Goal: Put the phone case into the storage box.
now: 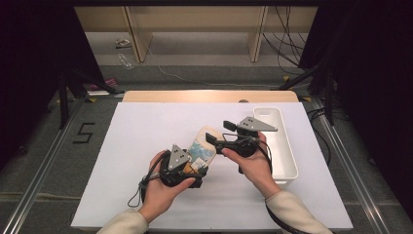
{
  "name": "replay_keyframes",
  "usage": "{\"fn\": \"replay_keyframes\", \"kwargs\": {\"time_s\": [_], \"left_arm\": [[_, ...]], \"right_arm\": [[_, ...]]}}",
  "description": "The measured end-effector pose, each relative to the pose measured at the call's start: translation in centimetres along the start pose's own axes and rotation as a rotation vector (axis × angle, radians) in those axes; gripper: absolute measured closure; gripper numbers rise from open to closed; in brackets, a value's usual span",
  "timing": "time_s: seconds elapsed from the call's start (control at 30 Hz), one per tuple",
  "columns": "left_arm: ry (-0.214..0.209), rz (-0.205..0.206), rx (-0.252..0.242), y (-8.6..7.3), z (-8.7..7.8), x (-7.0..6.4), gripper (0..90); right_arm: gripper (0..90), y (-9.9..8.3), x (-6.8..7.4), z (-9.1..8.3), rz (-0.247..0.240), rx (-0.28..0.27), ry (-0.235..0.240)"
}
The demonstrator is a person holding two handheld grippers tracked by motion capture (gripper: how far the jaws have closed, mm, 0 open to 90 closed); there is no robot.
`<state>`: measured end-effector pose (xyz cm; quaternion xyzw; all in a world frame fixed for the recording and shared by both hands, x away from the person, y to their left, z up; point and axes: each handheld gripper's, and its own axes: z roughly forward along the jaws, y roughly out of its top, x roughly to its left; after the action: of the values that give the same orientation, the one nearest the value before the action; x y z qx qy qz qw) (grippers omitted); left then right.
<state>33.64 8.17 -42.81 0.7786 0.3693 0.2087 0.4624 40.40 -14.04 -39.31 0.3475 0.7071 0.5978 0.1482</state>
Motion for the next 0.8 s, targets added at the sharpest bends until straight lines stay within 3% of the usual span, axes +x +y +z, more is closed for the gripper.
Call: {"fn": "replay_keyframes", "kwargs": {"time_s": [0.8], "left_arm": [[-0.004,0.008,-0.004,-0.2,0.2,-0.4,11.0]], "right_arm": [[16.1,-0.5,-0.9,2.6,0.042,0.071,0.019]]}}
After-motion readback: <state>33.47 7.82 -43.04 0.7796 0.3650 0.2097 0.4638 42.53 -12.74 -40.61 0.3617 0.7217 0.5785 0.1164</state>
